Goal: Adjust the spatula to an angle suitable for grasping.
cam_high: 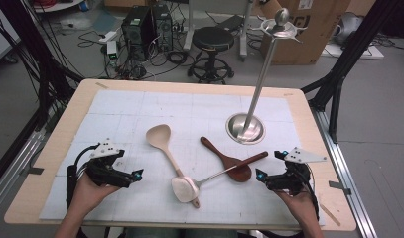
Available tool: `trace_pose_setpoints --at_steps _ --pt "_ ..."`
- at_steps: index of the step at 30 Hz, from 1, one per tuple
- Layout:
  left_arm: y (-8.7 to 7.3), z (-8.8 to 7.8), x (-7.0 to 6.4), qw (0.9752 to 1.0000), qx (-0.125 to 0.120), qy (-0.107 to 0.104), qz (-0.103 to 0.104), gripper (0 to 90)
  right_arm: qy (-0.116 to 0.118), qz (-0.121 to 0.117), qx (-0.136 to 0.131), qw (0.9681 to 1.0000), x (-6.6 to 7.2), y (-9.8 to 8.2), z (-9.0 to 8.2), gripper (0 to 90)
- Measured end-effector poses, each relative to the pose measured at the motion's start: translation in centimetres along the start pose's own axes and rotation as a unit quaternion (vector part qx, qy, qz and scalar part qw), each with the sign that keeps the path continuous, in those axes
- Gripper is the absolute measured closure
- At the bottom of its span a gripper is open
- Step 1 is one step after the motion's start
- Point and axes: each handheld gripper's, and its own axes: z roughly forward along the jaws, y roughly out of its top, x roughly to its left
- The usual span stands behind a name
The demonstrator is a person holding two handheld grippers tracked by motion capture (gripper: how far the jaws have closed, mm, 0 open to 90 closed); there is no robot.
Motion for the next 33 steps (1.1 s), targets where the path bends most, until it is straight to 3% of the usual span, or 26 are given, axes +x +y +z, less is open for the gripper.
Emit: trace_pose_setpoints --at_steps 13,33 --pt "0.4 0.3 -0.6 0.9999 -0.007 -0.015 -0.001 1.7 -0.001 -0.004 0.005 1.0 0.2 0.0 0.1 0.6" --pt "1.1 1.0 -1.7 0.9995 -0.006 -0.027 0.014 1.7 0.002 -0.008 0.01 0.9999 0.3 -0.1 0.2 0.6"
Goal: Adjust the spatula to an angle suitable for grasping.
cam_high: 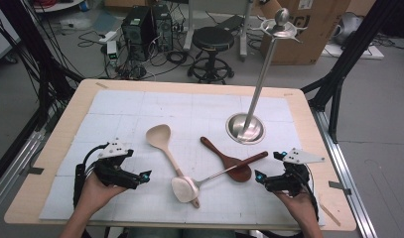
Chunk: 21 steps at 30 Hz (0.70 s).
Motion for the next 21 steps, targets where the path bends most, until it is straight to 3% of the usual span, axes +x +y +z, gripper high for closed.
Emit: trace_pose_setpoints --at_steps 21 --pt "1.0 0.8 -1.3 0.9998 0.0 -0.013 0.018 1.7 0.009 -0.01 0.006 0.9999 0.3 0.0 0.3 0.7"
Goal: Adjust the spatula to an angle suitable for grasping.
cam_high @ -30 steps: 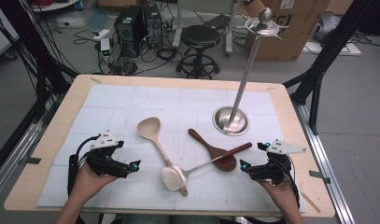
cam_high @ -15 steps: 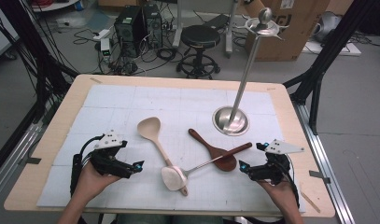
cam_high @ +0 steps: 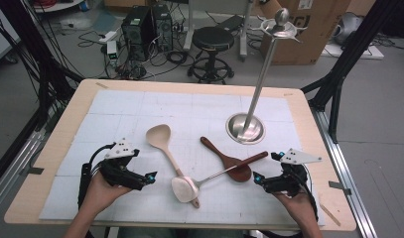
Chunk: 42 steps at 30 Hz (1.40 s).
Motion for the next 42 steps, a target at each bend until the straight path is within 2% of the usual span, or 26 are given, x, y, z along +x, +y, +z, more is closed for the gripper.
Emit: trace_pose_setpoints --at_steps 9,19,23,27,33,42 --pt "1.9 1.3 -1.8 0.9994 0.0 -0.024 0.024 1.7 -0.005 0.005 -0.008 0.9999 -0.2 0.0 -0.3 0.7" --pt "4.1 4.0 -3.8 0.9975 0.013 -0.049 0.05 1.7 -0.004 0.006 -0.012 0.9999 -0.3 0.0 -0.5 0.7" --pt "5.0 5.0 -4.5 0.9964 0.014 -0.063 0.055 1.7 -0.005 0.006 -0.014 0.9999 -0.3 0.0 -0.5 0.7" --pt "5.8 6.1 -5.2 0.9959 0.019 -0.063 0.062 1.7 -0.006 0.006 -0.014 0.9999 -0.4 0.0 -0.6 0.7" --pt "7.0 7.5 -6.2 0.9938 0.023 -0.078 0.075 1.7 -0.009 0.003 -0.018 0.9998 -0.3 0.1 -0.7 0.7" --pt "7.9 9.7 -7.3 0.992 0.033 -0.078 0.094 3.2 -0.01 -0.001 -0.021 0.9997 -0.3 0.1 -0.8 0.7"
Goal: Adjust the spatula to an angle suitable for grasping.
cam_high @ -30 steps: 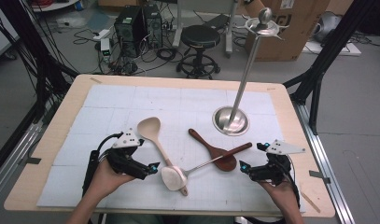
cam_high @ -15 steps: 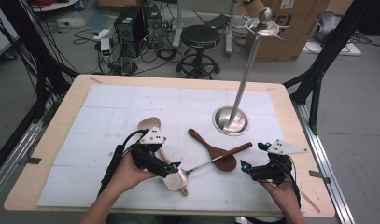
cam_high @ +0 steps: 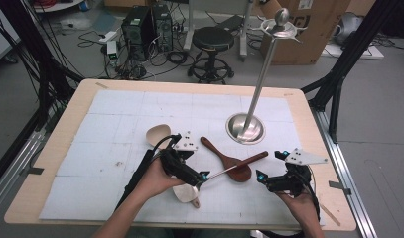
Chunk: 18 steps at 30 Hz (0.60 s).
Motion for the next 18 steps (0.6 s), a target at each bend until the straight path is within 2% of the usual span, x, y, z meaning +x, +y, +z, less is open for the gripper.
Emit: trace_pose_setpoints --at_steps 3,9,18 --pt "0.3 0.8 -0.1 1.0 0.004 0.0 0.005 9.5 0.0 0.0 0.001 1.0 0.0 0.0 0.0 0.7" --pt "0.6 2.0 -0.4 0.9999 0.008 -0.001 0.01 16.3 0.0 0.004 0.0 1.0 -0.1 0.0 0.0 0.7" --pt "0.6 3.2 -0.1 0.9998 0.014 -0.017 -0.003 25.4 0.002 0.001 0.002 1.0 -0.1 0.0 0.1 0.7"
